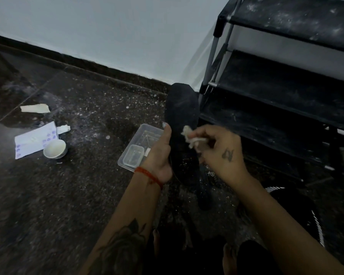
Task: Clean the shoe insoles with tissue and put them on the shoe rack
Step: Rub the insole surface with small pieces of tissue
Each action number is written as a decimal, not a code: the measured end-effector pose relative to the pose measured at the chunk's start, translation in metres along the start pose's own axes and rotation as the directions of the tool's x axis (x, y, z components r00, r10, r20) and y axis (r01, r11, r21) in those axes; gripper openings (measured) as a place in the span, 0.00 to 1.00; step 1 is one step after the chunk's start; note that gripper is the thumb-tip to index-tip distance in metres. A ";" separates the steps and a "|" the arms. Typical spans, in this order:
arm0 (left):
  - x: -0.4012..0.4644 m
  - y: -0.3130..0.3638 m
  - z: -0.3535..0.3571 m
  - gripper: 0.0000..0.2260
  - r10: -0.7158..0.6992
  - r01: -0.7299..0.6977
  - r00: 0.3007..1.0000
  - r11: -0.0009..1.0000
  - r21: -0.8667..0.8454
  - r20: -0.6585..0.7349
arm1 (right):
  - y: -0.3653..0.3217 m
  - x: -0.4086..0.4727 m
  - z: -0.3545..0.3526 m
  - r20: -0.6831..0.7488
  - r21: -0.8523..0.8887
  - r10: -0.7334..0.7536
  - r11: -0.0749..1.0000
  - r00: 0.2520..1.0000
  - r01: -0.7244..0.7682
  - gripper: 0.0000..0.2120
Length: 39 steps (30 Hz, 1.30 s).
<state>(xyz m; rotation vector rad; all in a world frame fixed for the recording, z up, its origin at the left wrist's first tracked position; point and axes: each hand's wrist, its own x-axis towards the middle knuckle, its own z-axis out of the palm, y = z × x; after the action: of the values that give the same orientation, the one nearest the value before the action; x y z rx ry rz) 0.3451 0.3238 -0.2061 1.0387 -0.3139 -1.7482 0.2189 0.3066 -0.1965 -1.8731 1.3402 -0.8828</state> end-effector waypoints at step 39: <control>0.003 -0.001 -0.005 0.32 0.032 -0.032 0.999 0.999 0.013 -0.026 | -0.008 -0.013 0.004 0.267 -0.084 -0.108 0.987 0.958 0.135 0.10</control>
<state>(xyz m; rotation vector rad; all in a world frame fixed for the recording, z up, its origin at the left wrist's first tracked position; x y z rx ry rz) 0.3482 0.3227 -0.2111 1.0596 -0.3240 -1.7043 0.2231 0.3213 -0.1935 -2.0871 1.1359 -0.6085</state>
